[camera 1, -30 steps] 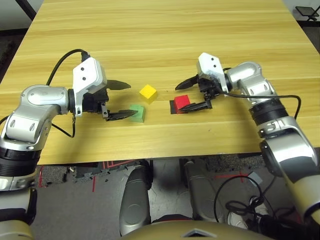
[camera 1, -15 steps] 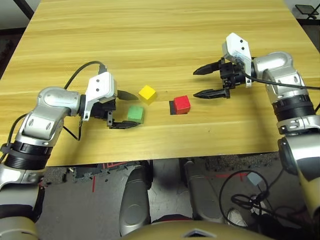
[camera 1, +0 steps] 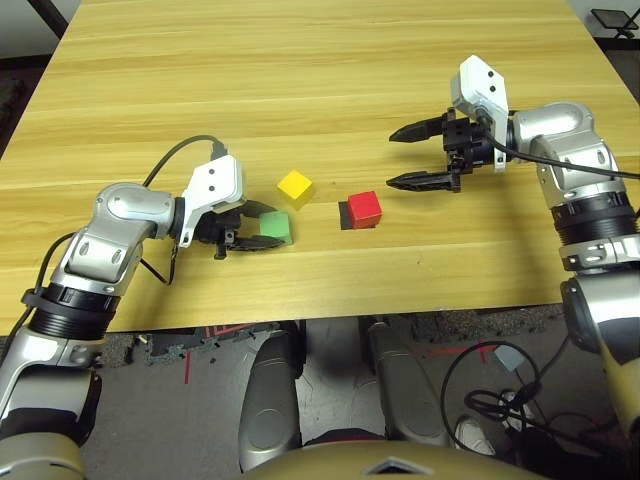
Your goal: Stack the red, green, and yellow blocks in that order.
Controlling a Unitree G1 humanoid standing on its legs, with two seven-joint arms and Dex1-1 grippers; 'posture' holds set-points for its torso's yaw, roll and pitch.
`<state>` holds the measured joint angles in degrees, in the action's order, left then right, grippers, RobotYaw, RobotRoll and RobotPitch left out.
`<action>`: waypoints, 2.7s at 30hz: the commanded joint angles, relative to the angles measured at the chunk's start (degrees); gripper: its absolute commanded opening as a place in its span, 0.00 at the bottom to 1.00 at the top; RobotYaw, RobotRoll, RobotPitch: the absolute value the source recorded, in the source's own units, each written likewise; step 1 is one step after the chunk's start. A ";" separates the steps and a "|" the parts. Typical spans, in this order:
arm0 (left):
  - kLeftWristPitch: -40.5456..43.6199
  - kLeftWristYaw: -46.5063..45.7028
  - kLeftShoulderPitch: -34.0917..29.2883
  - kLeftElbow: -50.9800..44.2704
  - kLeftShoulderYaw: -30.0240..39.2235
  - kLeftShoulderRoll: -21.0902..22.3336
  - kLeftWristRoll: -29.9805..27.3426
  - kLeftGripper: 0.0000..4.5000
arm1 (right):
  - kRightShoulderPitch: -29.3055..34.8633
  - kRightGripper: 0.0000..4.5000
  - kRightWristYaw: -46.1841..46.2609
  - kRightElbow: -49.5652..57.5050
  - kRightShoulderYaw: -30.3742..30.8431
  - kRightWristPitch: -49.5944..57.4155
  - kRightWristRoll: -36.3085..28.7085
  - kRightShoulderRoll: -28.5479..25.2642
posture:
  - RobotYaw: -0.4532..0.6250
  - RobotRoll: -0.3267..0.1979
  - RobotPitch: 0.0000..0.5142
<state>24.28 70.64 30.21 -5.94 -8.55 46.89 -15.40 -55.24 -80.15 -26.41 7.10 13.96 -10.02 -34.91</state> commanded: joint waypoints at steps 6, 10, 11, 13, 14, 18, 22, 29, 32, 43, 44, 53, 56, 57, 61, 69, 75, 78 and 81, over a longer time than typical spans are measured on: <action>21.49 -7.68 7.96 -16.00 0.39 -1.91 -7.51 0.46 | 5.59 1.00 1.74 4.00 -1.94 1.98 -1.75 -2.32 | 0.58 0.60 0.58; 26.39 -11.09 11.77 -18.31 -2.55 -5.80 -8.68 0.46 | 8.03 1.00 2.94 5.67 -2.43 2.72 -2.25 -3.15 | 0.56 0.62 0.58; 27.26 -12.07 12.42 -18.56 -3.39 -7.04 -8.77 0.46 | 8.60 1.00 3.28 6.12 -2.61 2.91 -2.47 -3.29 | 0.55 0.62 0.58; 28.14 -13.61 13.21 -18.65 -4.97 -9.27 -8.54 0.46 | 9.50 1.00 3.98 6.80 -2.90 3.20 -2.76 -3.61 | 0.54 0.63 0.58; 28.40 -14.26 13.42 -18.57 -5.68 -10.14 -8.31 0.46 | 9.90 1.00 4.20 7.12 -3.01 3.24 -2.87 -3.78 | 0.53 0.63 0.58; 26.02 -15.07 14.07 -17.12 -8.85 -11.71 -6.25 0.46 | 11.27 1.00 5.24 8.69 -3.61 4.14 -3.32 -4.47 | 0.51 0.62 0.58; 24.10 -15.78 15.52 -14.69 -10.64 -12.91 -4.74 0.46 | 12.53 1.00 5.85 10.18 -4.08 4.85 -3.78 -5.37 | 0.49 0.62 0.57; 21.35 -15.96 18.25 -10.78 -13.45 -14.57 -1.40 0.46 | 13.81 1.00 6.70 11.77 -4.55 5.68 -4.18 -6.14 | 0.47 0.61 0.57; 21.15 -16.26 18.72 -10.10 -13.93 -15.61 -0.72 0.46 | 14.41 1.00 7.05 12.64 -4.71 6.20 -4.51 -6.48 | 0.46 0.61 0.57; 21.81 -16.84 18.40 -9.62 -14.81 -17.78 0.30 0.46 | 14.83 1.00 7.86 13.59 -4.57 7.10 -5.27 -6.84 | 0.46 0.61 0.60; 21.63 -16.72 18.29 -9.52 -14.89 -17.69 0.47 0.46 | 14.85 1.00 7.93 13.69 -4.57 7.23 -5.31 -6.80 | 0.46 0.61 0.60; 21.11 -16.31 18.50 -7.79 -14.82 -17.27 1.89 0.46 | 14.93 1.00 8.31 14.31 -4.40 7.85 -5.94 -6.61 | 0.46 0.61 0.61; 21.57 -16.10 18.42 -7.85 -14.77 -17.18 1.92 0.46 | 14.85 1.00 8.51 14.31 -4.35 7.91 -6.08 -6.55 | 0.46 0.61 0.61; 21.84 -15.92 18.35 -8.02 -14.87 -17.03 1.86 0.46 | 14.78 1.00 8.59 14.23 -4.36 7.91 -6.08 -6.56 | 0.46 0.61 0.60; 22.92 -15.14 18.07 -8.89 -15.31 -16.82 1.35 0.46 | 14.29 1.00 8.69 13.47 -4.41 7.59 -5.91 -6.66 | 0.46 0.61 0.60; 21.06 -13.93 19.41 -7.27 -12.98 -17.31 0.37 1.00 | 13.90 1.00 9.02 12.73 -4.43 7.18 -5.87 -6.41 | 0.47 0.61 0.59; 12.00 -1.74 24.51 -0.74 -10.61 -7.70 0.77 1.00 | 13.19 1.00 9.04 11.90 -4.31 6.84 -5.79 -6.17 | 0.48 0.60 0.58; 5.08 4.90 26.21 4.36 -11.84 -2.29 3.00 1.00 | 12.96 1.00 9.00 11.59 -4.20 6.64 -5.74 -5.98 | 0.48 0.61 0.57; -3.23 10.06 26.64 9.86 -13.00 0.10 5.69 1.00 | 13.07 1.00 9.16 11.75 -4.15 6.62 -5.83 -5.67 | 0.48 0.60 0.57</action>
<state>25.72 77.67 56.79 1.84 -20.15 46.41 -11.42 -42.32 -70.87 -14.46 3.05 20.97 -15.35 -40.88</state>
